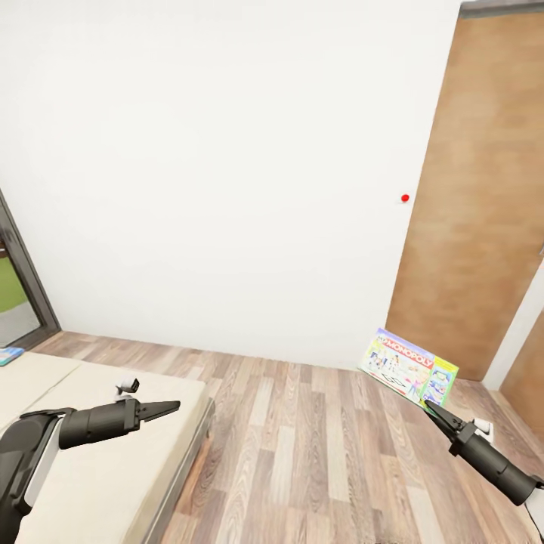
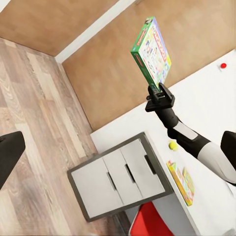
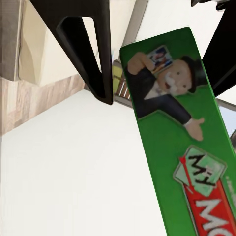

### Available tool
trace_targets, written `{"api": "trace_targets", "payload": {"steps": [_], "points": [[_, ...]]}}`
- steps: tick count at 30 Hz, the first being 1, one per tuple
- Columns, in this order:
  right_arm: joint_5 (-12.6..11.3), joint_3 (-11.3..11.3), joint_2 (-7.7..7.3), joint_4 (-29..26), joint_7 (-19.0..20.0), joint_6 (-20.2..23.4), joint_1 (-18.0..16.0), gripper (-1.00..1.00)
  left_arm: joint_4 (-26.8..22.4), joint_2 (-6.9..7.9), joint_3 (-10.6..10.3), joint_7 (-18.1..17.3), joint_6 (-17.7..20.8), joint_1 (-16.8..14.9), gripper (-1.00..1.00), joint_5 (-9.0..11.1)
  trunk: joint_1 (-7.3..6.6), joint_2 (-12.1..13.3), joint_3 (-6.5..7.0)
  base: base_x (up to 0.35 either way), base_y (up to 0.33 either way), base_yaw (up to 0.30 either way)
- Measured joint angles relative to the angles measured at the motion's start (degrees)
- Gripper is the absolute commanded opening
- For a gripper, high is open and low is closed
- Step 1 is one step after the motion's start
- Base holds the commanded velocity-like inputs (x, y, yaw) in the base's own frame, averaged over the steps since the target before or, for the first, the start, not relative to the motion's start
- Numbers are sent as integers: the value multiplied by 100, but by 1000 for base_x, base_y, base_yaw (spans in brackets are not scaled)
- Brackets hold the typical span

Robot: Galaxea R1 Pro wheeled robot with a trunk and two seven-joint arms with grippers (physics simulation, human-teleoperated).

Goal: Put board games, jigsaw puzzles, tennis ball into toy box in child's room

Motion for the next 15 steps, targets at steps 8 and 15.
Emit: {"api": "trace_targets", "payload": {"steps": [8,15], "points": [[4,1,1,37,-18,-9,0,-100,22,1,6,-3,0,0,100,0,0,-1,49,0,0,-232],[3,-5,-6,52,-31,-11,0,-100,59,1,8,0,0,0,100,0,0,-1,93,0,0,-231]]}}
